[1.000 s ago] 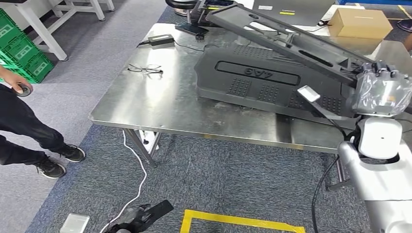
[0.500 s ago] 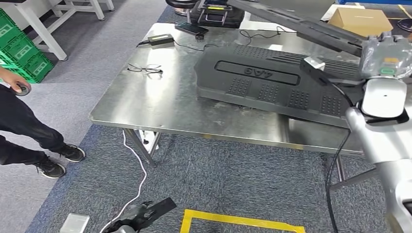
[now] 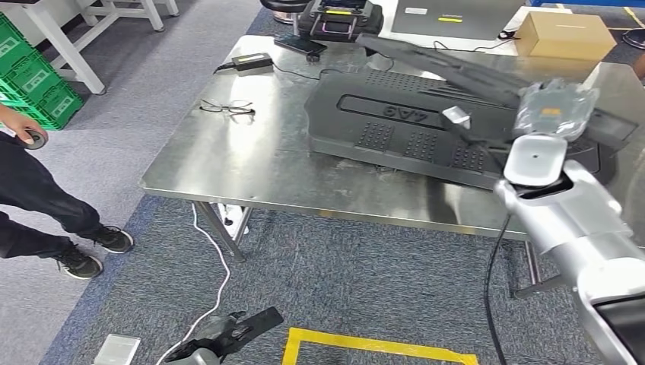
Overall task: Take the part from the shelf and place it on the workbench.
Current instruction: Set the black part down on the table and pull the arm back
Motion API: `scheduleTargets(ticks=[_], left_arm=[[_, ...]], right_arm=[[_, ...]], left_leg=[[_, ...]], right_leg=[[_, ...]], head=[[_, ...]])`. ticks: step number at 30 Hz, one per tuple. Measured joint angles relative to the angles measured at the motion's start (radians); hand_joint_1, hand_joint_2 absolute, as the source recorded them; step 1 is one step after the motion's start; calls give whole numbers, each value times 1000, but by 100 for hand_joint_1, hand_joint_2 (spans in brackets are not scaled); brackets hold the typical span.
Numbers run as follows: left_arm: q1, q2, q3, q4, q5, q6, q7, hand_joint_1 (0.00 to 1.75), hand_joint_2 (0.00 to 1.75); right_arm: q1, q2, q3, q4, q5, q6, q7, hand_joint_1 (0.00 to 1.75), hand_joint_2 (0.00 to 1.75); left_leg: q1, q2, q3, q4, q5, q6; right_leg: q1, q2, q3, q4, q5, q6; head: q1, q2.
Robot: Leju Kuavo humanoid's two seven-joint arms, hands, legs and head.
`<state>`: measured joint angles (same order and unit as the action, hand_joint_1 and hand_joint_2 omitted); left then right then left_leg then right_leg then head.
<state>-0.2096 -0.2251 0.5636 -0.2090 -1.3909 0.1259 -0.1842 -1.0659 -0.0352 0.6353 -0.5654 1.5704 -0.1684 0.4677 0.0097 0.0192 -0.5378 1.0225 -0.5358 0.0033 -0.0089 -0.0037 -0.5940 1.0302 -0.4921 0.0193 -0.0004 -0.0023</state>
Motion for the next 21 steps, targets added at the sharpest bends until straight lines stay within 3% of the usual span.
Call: scheduleTargets(ticks=[17, 18, 21], left_arm=[[-2, -5, -6, 0, 1, 2, 8, 0, 0], [-2, -5, -6, 0, 1, 2, 9, 0, 0], [-1, -5, -6, 0, 1, 2, 12, 0, 0]], right_arm=[[82, 55, 36, 125, 0, -16, 35, 175, 175], [83, 57, 36, 128, 0, -18, 33, 165, 175], [88, 63, 36, 136, 0, -20, 18, 37, 175]], left_leg=[[0, 0, 0, 0, 0, 0], [0, 0, 0, 0, 0, 0], [0, 0, 0, 0, 0, 0]], right_leg=[[0, 0, 0, 0, 0, 0], [0, 0, 0, 0, 0, 0], [0, 0, 0, 0, 0, 0]], head=[[0, 0], [0, 0], [0, 0]])
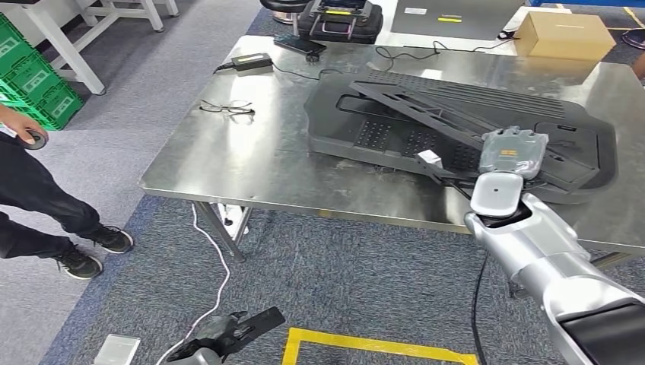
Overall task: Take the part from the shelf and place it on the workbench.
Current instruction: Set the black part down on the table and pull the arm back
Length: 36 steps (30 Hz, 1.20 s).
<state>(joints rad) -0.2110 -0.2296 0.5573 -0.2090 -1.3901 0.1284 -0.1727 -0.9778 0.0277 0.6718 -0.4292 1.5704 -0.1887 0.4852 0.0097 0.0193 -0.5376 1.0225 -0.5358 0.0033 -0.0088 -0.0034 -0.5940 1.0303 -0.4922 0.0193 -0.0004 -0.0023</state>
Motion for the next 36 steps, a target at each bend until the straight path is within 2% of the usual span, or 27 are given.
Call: scheduleTargets(ticks=[1, 3, 14, 23, 28, 30, 36], left_arm=[[0, 0, 0, 0, 0, 0, 1, 0, 0], [1, 0, 0, 0, 0, 1, 2, 0, 0], [1, 0, -4, 0, 0, 1, 1, 0, 0], [3, 0, -5, 0, 1, 4, 1, 0, 0], [6, 0, -5, 0, 11, 3, 1, 0, 0], [6, 0, -5, 0, 15, 3, 1, 0, 0], [8, 0, -5, 0, 18, 4, -6, 0, 0]], right_arm=[[2, 2, 0, 2, 0, -1, -9, 3, 175], [8, 8, 0, 6, 0, -3, -25, 0, 175], [19, 42, 1, 17, 0, -38, -88, 0, 175], [22, 54, 3, 18, -1, -70, -120, 0, 175], [23, 60, -4, 17, -4, -72, -165, 0, 175], [23, 64, -8, 16, -12, -60, -202, 0, 175], [20, 86, -16, 14, -62, 46, -386, 0, 175]], left_leg=[[0, 0, 0, 0, 0, 0], [0, 0, 0, 0, 0, 0], [0, 0, 0, 0, 0, 0], [0, 0, 0, 0, 0, 0], [0, 0, 0, 0, 0, 0], [0, 0, 0, 0, 0, 0], [0, 0, 0, 0, 0, 0]], right_leg=[[0, 0, 0, 0, 0, 0], [0, 0, 0, 0, 0, 0], [0, 0, 0, 0, 0, 0], [0, 0, 0, 0, 0, 0], [0, 0, 0, 0, 0, 0], [0, 0, 0, 0, 0, 0], [0, 0, 0, 0, 0, 0]], head=[[0, 0], [0, 0], [0, 0], [0, 0], [0, 0], [0, 0], [0, 0]])
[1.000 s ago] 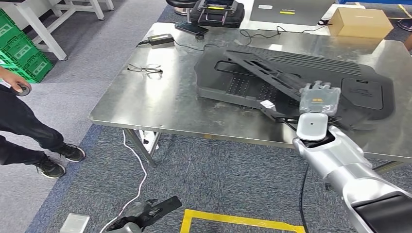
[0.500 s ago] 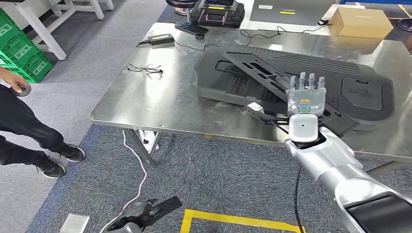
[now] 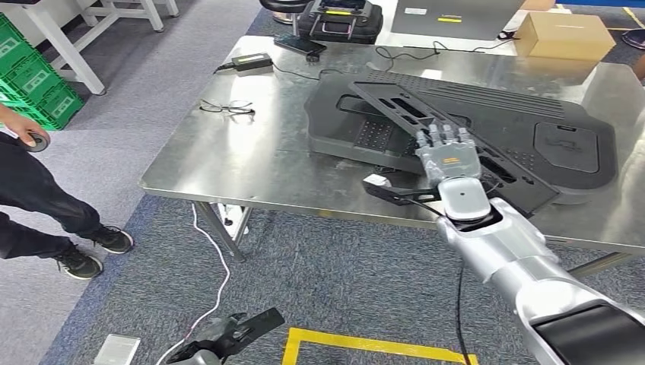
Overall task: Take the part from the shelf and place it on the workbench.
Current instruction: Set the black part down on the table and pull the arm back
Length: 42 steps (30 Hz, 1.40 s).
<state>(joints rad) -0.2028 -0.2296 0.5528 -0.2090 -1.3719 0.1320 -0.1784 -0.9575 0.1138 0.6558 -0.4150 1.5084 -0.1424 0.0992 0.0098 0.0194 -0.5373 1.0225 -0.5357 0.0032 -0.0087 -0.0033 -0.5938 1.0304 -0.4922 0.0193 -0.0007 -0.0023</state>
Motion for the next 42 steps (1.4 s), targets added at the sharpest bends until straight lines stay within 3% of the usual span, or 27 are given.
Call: scheduleTargets(ticks=[7, 12, 28, 42], left_arm=[[4, 0, 0, 0, 1, 6, -8, 0, 0], [6, 0, 0, 0, 11, 9, -9, 0, 0], [17, 0, 0, 0, 18, 25, -10, 0, 0], [20, 1, 1, 0, 35, 27, -14, 0, 0]], right_arm=[[-2, 13, 0, 0, -65, 78, -127, 0, 175], [-2, 18, 1, 0, -89, 111, -169, 0, 175], [2, 13, 10, -105, -158, -25, -120, 0, 175], [16, -23, 3, -290, -266, -33, -130, 0, 175]], left_leg=[[0, 0, 0, 0, 0, 0], [0, 0, 0, 0, 0, 0], [0, 0, 0, 0, 0, 0], [0, 0, 0, 0, 0, 0]], right_leg=[[0, 0, 0, 0, 0, 0], [0, 0, 0, 0, 0, 0], [0, 0, 0, 0, 0, 0], [0, 0, 0, 0, 0, 0]], head=[[0, 0], [0, 0], [0, 0], [0, 0]])
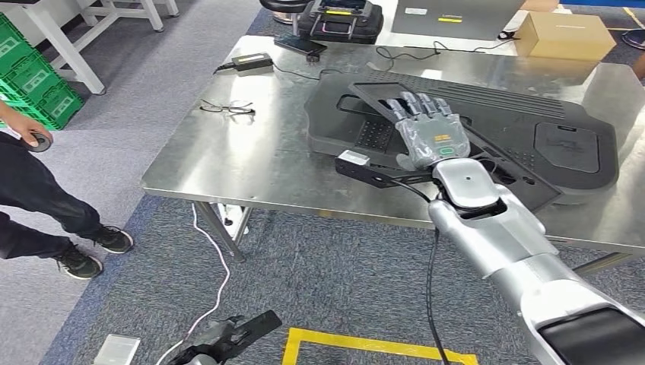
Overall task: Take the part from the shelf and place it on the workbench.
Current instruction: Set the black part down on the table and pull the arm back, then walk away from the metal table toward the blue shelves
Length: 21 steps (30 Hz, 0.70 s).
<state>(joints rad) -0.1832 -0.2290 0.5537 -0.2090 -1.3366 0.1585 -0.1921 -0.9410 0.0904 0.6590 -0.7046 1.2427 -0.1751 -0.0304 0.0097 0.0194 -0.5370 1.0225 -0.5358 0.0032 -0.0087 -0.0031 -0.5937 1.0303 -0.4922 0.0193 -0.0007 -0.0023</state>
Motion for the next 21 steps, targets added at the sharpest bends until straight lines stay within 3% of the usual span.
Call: scheduleTargets(ticks=[8, 13, 16, 18, 21], left_arm=[[4, 2, 1, 0, 3, 1, -4, 0, 0], [13, 6, 5, 0, 38, 14, -18, 0, 0], [27, 13, 12, 0, 58, 21, -31, 0, 0], [37, 18, 16, 0, 66, 23, -37, 0, 0], [44, 21, 18, 0, 71, 25, -39, 0, 0]], right_arm=[[0, -23, -1, -66, -40, 54, -26, 0, 175], [-20, -78, 10, -144, -246, 305, -106, 0, 175], [-53, -178, 29, -235, -487, 437, -125, 0, 175], [-57, -268, 37, -322, -600, 396, -127, 0, 175], [37, -365, 2, -473, -553, 107, -127, 0, 175]], left_leg=[[0, 0, 0, 0, 0, 0], [0, 0, 0, 0, 0, 0], [0, -2, -1, 2, 0, 0], [0, -4, -1, 2, 0, 0], [0, -4, 0, 2, -1, 0]], right_leg=[[0, 0, 0, 0, 0, 0], [0, -1, 0, 0, 0, 0], [0, -4, 0, 0, 0, 0], [0, -6, 1, 0, 0, 0], [1, -6, 3, -2, 0, 0]], head=[[0, 0], [0, 0], [0, 0], [0, 0], [0, 0]])
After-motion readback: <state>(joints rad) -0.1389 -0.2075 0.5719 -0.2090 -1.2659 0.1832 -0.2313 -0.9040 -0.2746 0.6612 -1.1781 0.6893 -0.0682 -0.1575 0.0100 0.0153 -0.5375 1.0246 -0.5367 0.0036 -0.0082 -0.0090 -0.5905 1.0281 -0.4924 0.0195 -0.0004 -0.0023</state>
